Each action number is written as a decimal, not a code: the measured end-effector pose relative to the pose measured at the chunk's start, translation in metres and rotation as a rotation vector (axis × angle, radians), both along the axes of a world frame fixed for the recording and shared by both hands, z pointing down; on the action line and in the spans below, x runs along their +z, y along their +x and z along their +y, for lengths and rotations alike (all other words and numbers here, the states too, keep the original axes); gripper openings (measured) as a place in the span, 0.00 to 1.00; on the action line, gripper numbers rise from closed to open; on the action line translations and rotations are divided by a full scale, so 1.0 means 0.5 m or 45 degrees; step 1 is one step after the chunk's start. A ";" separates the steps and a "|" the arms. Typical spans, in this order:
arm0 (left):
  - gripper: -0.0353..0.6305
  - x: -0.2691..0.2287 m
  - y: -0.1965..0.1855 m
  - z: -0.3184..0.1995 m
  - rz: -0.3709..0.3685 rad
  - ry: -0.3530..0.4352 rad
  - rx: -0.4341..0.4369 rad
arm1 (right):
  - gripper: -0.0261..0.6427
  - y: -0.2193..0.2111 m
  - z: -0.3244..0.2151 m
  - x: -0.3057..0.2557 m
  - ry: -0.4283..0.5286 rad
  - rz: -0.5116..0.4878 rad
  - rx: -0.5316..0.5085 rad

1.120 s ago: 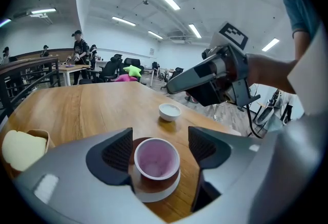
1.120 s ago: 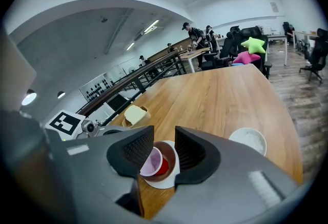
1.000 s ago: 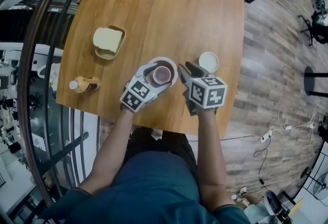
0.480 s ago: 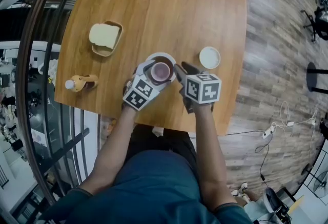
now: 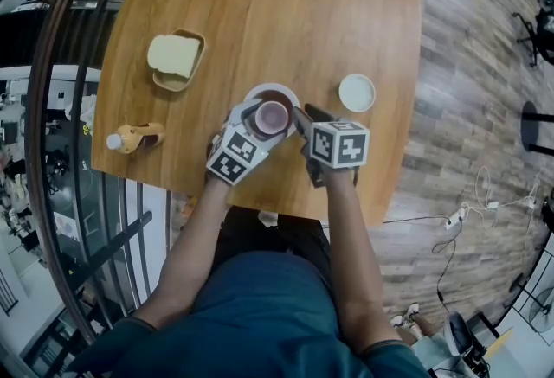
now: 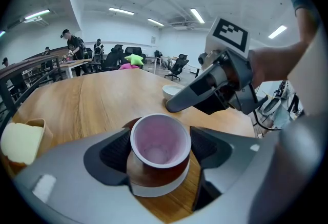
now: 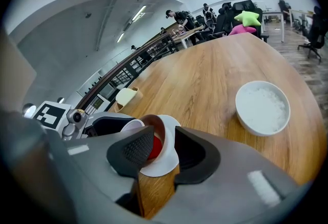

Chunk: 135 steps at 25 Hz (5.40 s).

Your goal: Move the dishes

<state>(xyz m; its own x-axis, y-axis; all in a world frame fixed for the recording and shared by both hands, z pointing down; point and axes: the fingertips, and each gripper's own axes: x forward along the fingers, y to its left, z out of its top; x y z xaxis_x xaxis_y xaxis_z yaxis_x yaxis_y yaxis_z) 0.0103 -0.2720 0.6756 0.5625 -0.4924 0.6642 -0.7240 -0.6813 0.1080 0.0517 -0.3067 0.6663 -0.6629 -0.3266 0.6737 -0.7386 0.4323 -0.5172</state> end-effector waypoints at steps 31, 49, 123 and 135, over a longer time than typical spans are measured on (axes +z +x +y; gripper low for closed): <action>0.58 -0.185 -0.090 -0.005 0.055 0.186 -0.052 | 0.20 -0.029 0.016 0.053 -0.095 0.032 -0.004; 0.58 -0.177 -0.220 0.003 -0.017 0.168 -0.216 | 0.08 -0.012 0.004 0.065 -0.156 0.170 0.040; 0.61 -0.041 -0.289 0.031 -0.023 0.044 -0.249 | 0.08 0.344 0.065 0.054 -0.284 0.199 0.420; 0.61 -0.047 -0.296 0.030 -0.030 0.054 -0.249 | 0.08 0.357 0.077 0.076 -0.319 0.205 0.457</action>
